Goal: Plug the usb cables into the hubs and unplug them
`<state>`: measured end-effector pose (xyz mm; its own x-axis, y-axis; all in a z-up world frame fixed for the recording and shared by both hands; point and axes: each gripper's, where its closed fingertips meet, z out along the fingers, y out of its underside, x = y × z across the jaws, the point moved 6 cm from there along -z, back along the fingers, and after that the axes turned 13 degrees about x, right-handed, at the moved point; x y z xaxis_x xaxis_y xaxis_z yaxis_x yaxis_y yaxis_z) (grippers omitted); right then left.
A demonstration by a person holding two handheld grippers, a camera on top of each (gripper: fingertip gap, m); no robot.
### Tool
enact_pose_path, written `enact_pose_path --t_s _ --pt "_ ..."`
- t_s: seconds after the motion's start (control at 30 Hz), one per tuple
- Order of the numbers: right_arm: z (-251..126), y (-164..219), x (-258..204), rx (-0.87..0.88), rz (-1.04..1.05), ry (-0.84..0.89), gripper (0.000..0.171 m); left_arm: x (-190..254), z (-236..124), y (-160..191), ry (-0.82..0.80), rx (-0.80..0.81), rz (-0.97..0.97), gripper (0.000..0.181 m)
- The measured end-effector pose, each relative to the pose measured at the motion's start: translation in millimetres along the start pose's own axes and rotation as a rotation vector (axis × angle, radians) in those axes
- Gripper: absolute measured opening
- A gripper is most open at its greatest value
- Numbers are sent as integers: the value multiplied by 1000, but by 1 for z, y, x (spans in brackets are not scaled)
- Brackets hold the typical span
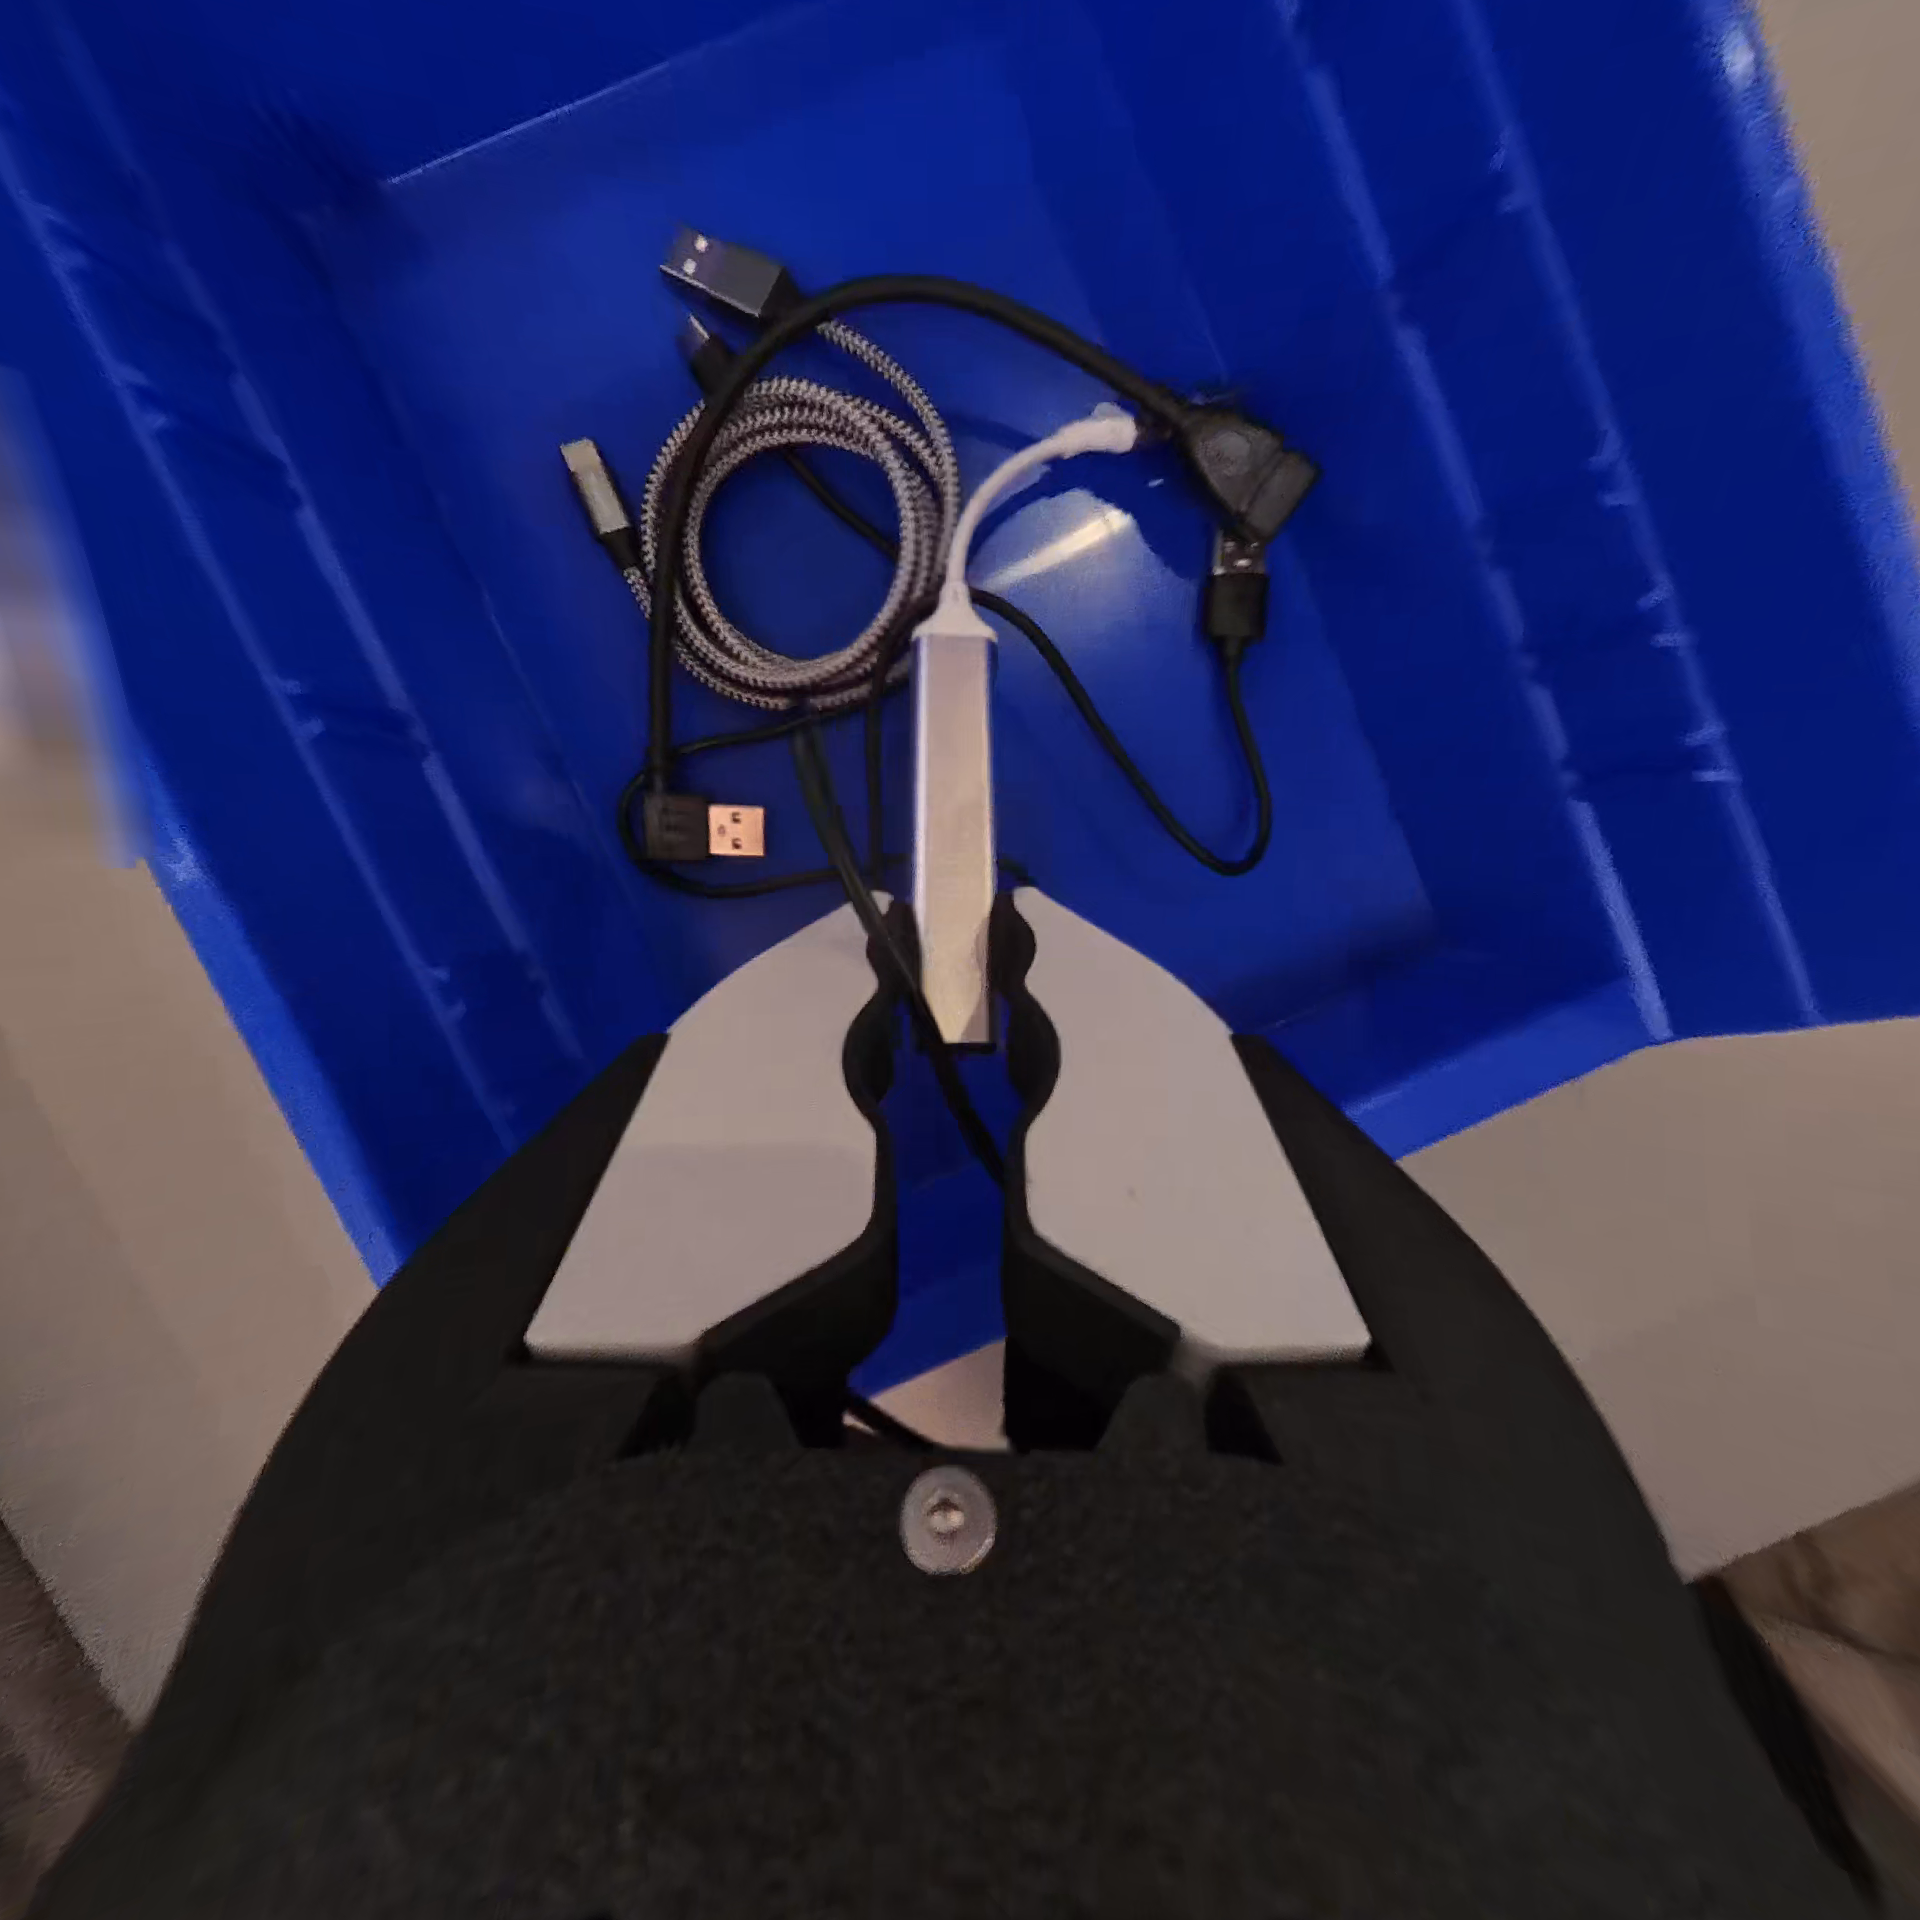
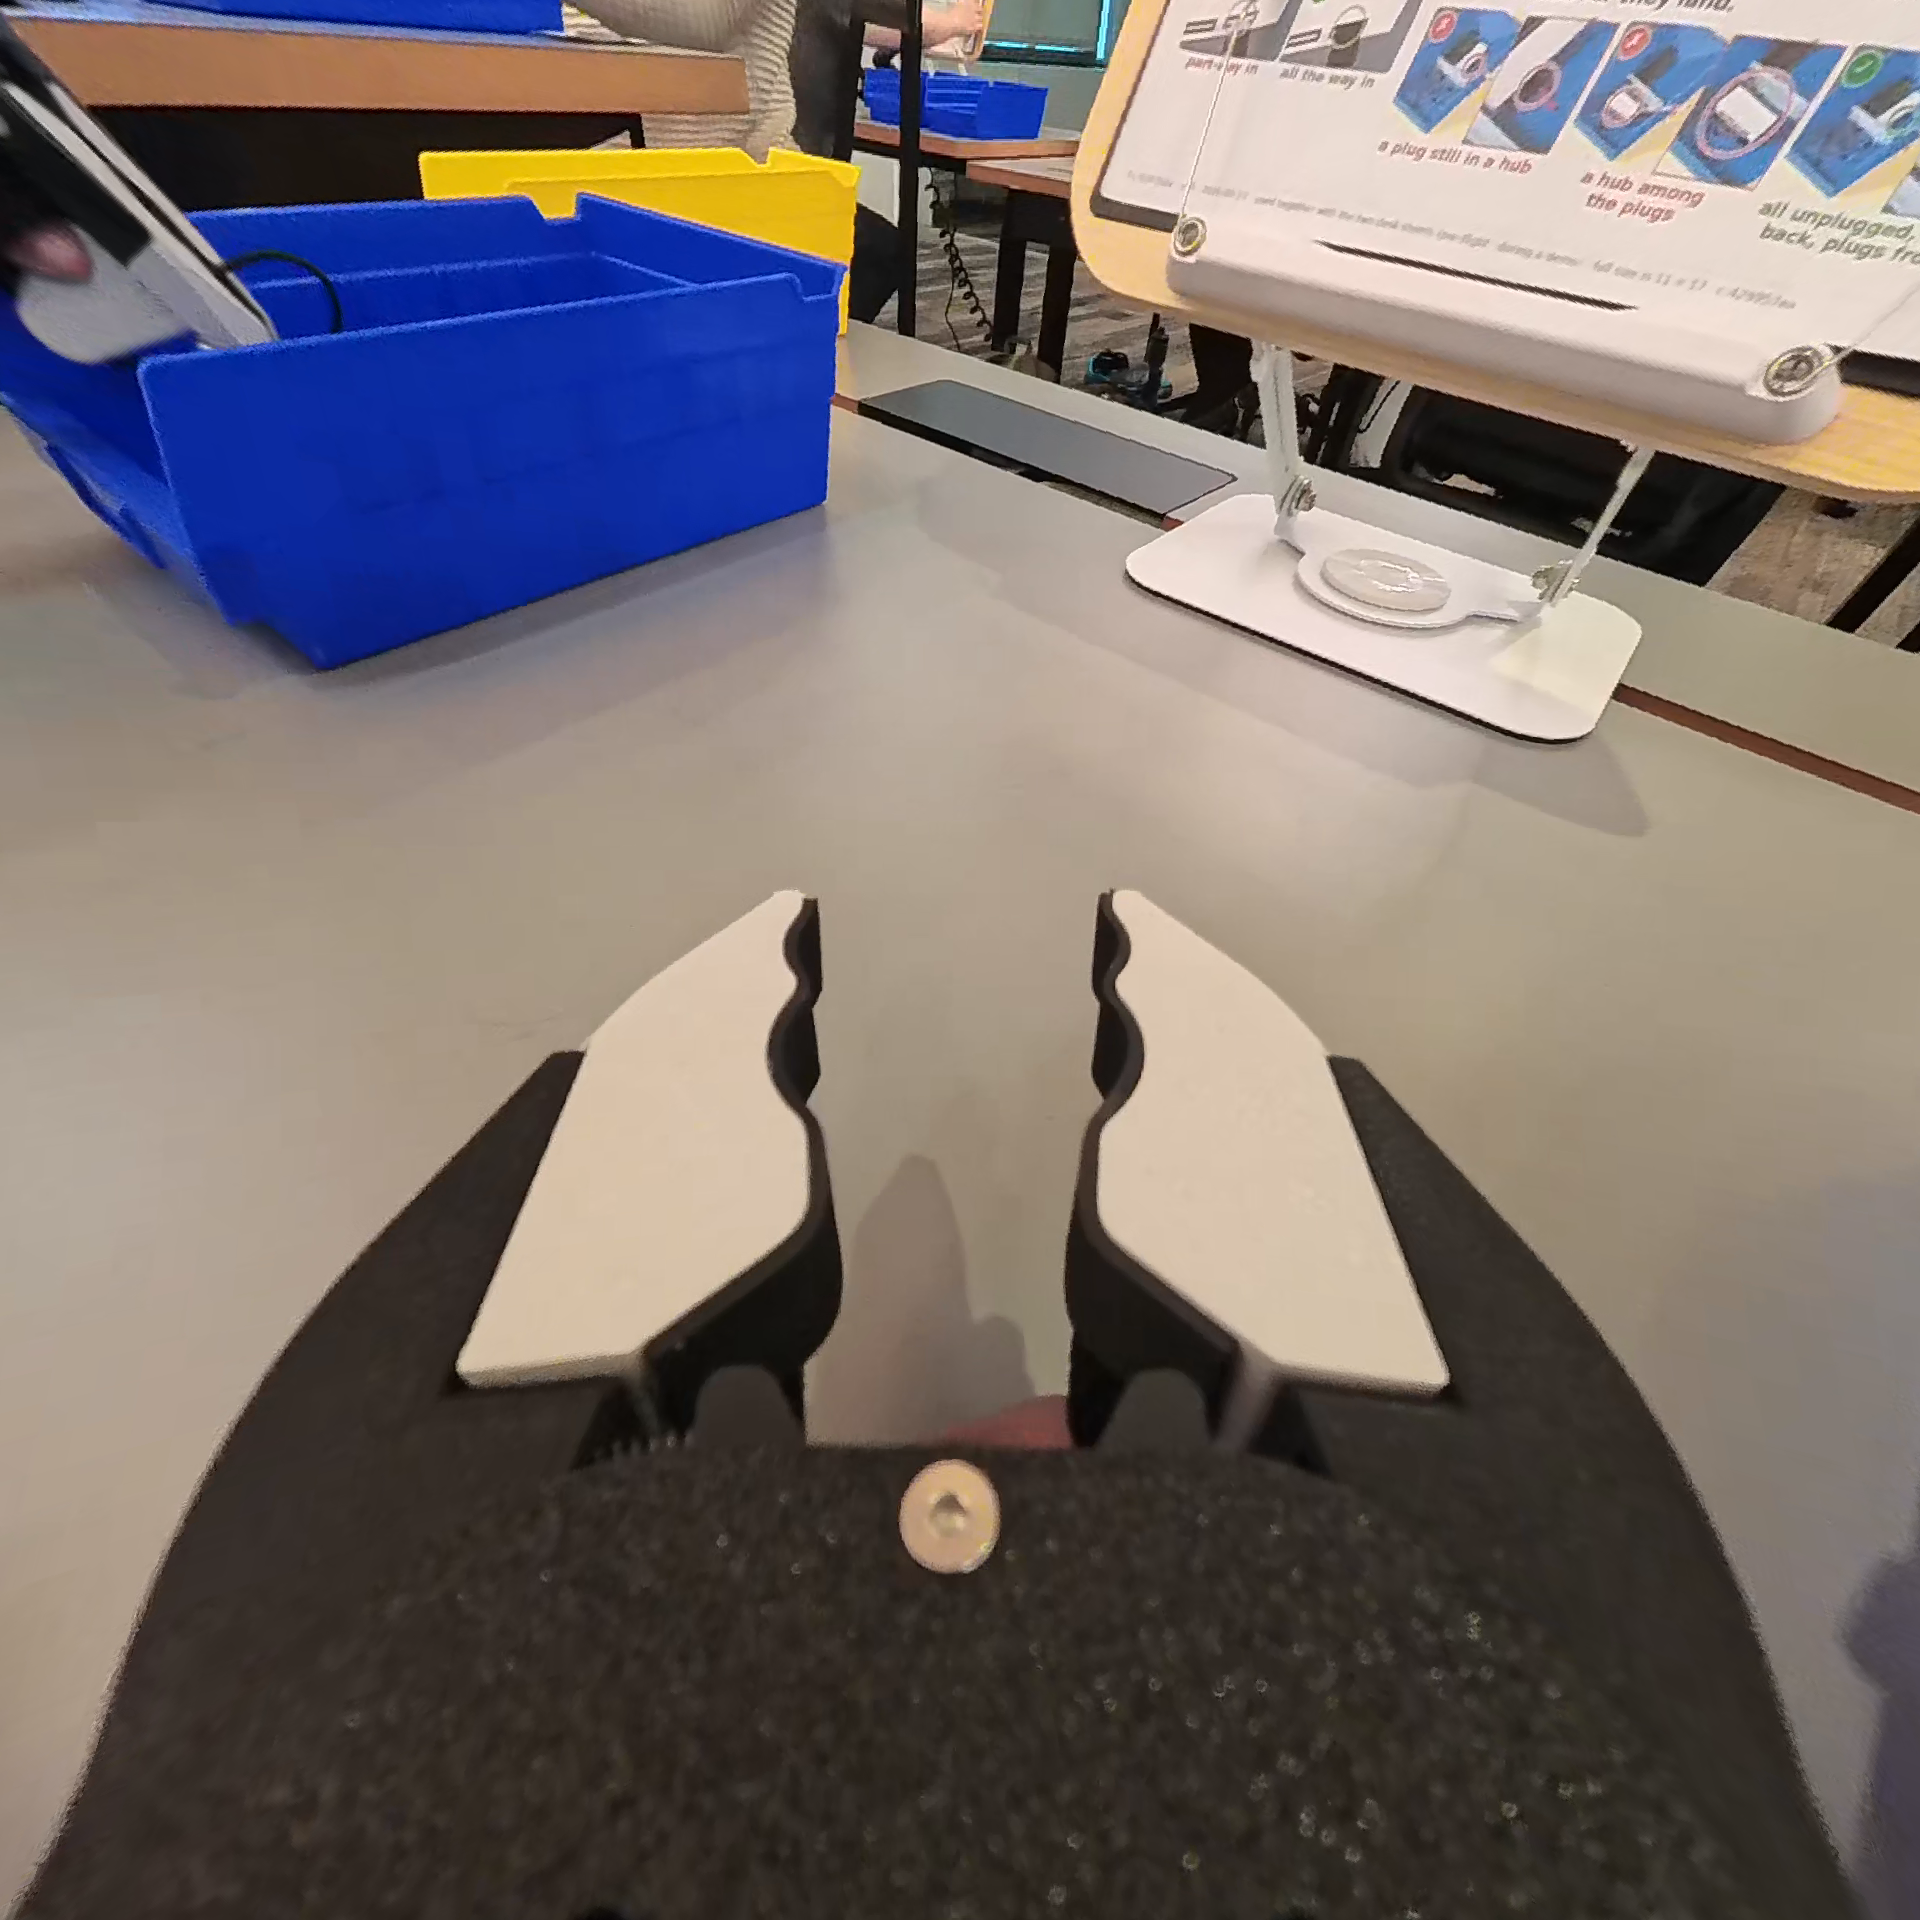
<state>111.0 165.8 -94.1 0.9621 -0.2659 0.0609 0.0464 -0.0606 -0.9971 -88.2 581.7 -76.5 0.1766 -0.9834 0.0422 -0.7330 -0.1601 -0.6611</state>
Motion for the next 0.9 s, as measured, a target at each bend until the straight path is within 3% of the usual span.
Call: enact_pose_path --t_s 0.07,0.17,0.23,0.37,0.53,0.73,0.9 --pt "0 0 0 0 -1 0 50 1 6 6 -17 -69 72 17" --pt "0 0 0 2 8 -3 50 6 3 8 -106 -114 191 52" --pt "0 0 1 4 16 -3 50 12 -8 4 -199 -102 282 66" --pt "0 0 2 6 32 -8 50 40 -32 -16 -299 20 413 63" --pt "-1 0 3 9 39 -14 49 69 -23 -41 -209 50 438 52" --pt "-1 0 2 12 38 -21 49 29 36 -33 -34 -231 142 47" --pt "-1 0 1 8 32 -23 49 3 58 -16 -64 -400 67 44"
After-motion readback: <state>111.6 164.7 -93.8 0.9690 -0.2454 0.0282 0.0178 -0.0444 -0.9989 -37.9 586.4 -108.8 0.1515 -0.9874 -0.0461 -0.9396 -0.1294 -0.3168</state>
